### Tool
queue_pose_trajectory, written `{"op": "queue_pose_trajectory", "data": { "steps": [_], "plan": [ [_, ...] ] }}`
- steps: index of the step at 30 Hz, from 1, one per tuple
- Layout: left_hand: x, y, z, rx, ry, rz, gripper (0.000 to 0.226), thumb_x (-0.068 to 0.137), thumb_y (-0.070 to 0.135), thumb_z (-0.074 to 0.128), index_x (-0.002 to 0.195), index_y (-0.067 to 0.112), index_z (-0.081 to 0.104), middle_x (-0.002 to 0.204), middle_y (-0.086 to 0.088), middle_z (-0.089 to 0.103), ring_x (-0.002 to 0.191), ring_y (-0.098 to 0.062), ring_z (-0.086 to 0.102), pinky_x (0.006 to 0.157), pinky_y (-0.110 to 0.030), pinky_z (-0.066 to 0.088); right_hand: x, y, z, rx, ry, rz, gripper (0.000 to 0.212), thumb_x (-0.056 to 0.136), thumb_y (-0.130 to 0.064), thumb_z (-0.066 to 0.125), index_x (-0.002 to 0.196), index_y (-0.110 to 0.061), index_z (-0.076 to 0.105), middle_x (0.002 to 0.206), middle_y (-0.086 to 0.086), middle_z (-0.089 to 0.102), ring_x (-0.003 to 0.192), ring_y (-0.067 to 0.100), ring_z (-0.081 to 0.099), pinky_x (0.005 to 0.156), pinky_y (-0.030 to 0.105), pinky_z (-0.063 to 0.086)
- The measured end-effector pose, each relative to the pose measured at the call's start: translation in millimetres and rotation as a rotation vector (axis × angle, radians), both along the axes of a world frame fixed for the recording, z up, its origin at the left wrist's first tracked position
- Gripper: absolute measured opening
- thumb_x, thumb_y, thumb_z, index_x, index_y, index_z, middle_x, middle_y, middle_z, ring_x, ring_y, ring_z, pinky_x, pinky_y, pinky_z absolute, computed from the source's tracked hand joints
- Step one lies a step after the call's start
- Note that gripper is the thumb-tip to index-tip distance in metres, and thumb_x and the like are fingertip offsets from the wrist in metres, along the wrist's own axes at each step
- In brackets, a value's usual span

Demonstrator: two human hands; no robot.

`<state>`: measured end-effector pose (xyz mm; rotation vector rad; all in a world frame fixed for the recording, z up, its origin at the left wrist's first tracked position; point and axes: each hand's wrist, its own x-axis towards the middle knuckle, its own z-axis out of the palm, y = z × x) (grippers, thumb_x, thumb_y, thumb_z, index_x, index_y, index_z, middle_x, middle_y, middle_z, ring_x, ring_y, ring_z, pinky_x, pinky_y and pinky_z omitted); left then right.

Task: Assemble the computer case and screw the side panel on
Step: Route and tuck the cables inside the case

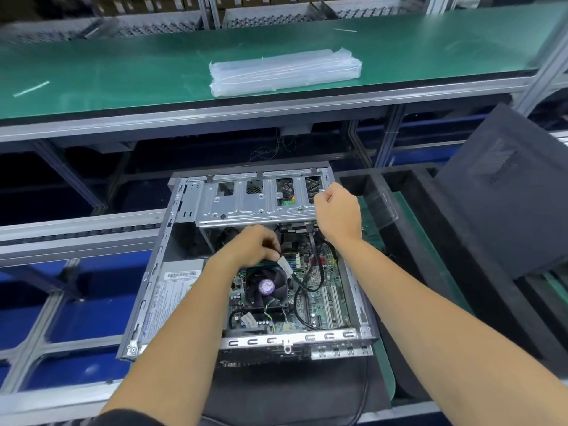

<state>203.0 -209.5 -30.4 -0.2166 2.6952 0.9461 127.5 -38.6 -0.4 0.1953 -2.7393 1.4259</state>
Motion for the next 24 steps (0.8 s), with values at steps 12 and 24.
{"op": "queue_pose_trajectory", "data": {
  "steps": [12, 24],
  "plan": [
    [-11, 24, -17, -0.480, 0.251, -0.219, 0.030, 0.080, 0.003, 0.057, 0.104, 0.013, 0.070, 0.100, -0.011, 0.067, 0.094, -0.031, 0.061, 0.078, -0.038, 0.051, -1, 0, -1, 0.013, -0.003, -0.009, 0.023, 0.093, -0.019, 0.049, 0.071, -0.015, 0.043, 0.067, 0.000, 0.052, 0.058, 0.014, 0.042, 0.052, 0.030, 0.033],
    [-18, 77, -36, -0.034, 0.207, -0.349, 0.021, 0.084, 0.000, 0.056, 0.102, 0.004, 0.068, 0.104, -0.012, 0.068, 0.097, -0.028, 0.061, 0.085, -0.038, 0.051, 0, 1, 3, -0.035, -0.016, -0.005, 0.024, 0.092, -0.016, 0.049, 0.070, -0.014, 0.040, 0.066, 0.001, 0.048, 0.058, 0.015, 0.039, 0.052, 0.032, 0.032]
  ]
}}
